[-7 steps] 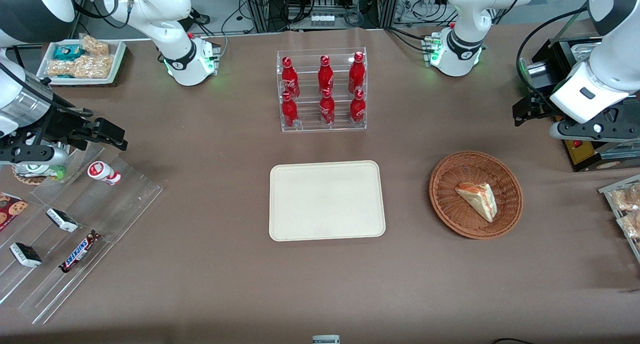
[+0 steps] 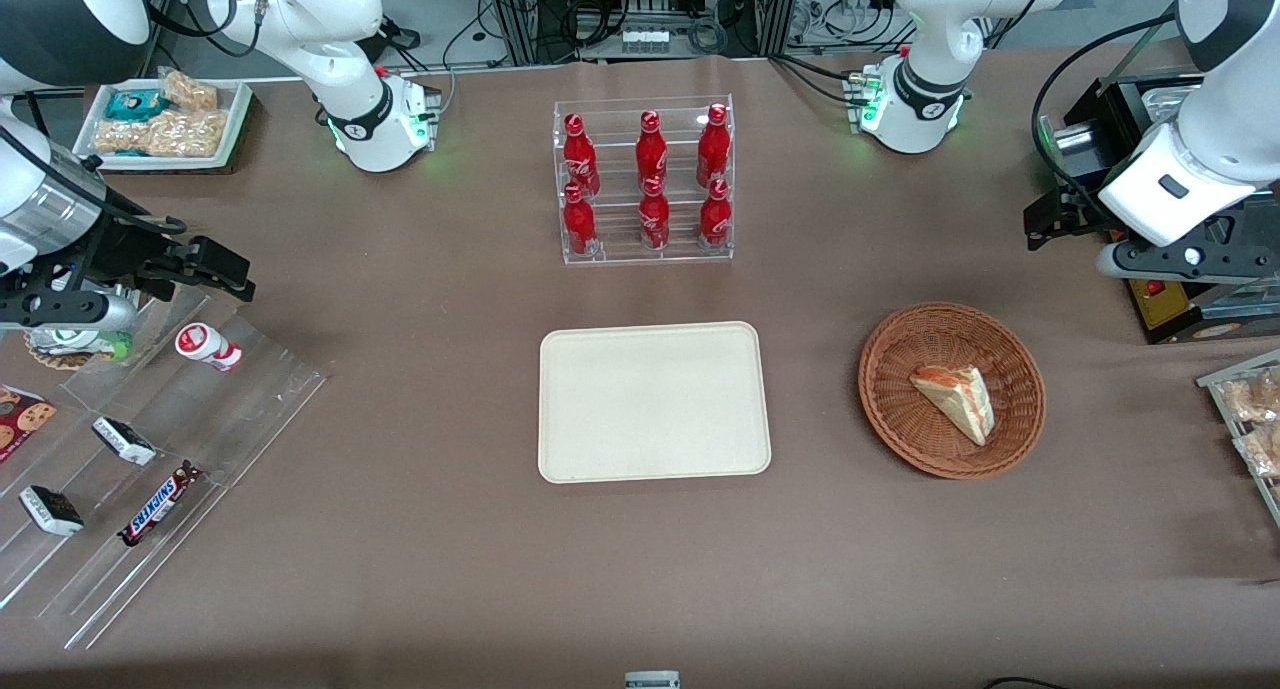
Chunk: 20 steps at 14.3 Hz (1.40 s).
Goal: Place sandwich from basket to tray
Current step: 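Move the left gripper over the wrapped sandwich in the wicker basket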
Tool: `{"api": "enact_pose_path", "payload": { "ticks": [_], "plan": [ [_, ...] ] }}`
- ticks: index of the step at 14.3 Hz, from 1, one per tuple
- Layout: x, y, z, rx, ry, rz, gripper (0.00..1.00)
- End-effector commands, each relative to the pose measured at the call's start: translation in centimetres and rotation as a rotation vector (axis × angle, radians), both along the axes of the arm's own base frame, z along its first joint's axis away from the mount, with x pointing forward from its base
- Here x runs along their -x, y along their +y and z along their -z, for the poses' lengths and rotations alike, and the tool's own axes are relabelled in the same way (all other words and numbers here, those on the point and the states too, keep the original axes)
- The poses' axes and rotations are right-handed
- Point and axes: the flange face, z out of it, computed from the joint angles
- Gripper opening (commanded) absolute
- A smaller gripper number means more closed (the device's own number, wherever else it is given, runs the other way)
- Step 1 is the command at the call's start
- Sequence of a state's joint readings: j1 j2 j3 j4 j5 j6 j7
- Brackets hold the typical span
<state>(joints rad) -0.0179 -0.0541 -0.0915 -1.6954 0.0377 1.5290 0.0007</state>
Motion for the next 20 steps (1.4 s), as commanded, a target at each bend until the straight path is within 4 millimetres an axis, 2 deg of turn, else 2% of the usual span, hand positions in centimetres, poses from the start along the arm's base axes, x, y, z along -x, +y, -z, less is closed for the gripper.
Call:
{"api": "enact_pose_path", "payload": {
  "ticks": [1, 3, 6, 8, 10, 13, 14, 16, 20],
  "plan": [
    [-0.4, 0.2, 0.3, 0.004, 0.020, 0.009, 1.00],
    [-1.4, 0.2, 3.2, 0.001, 0.048, 0.009, 1.00],
    [-1.5, 0.2, 9.0, -0.003, 0.054, 0.016, 1.00],
    [-1.6, 0.4, 13.7, 0.001, 0.042, 0.017, 1.00],
    [-0.9, 0.8, 18.7, 0.007, 0.007, -0.003, 1.00],
    [0.1, 0.9, 24.4, 0.014, -0.055, -0.047, 1.00],
    [0.1, 1.0, 25.4, 0.017, -0.070, -0.067, 1.00],
    [-0.3, 1.6, 26.1, 0.015, -0.098, -0.195, 1.00],
    [-2.1, 1.2, 27.3, 0.023, -0.184, -0.686, 1.00]
  ]
}}
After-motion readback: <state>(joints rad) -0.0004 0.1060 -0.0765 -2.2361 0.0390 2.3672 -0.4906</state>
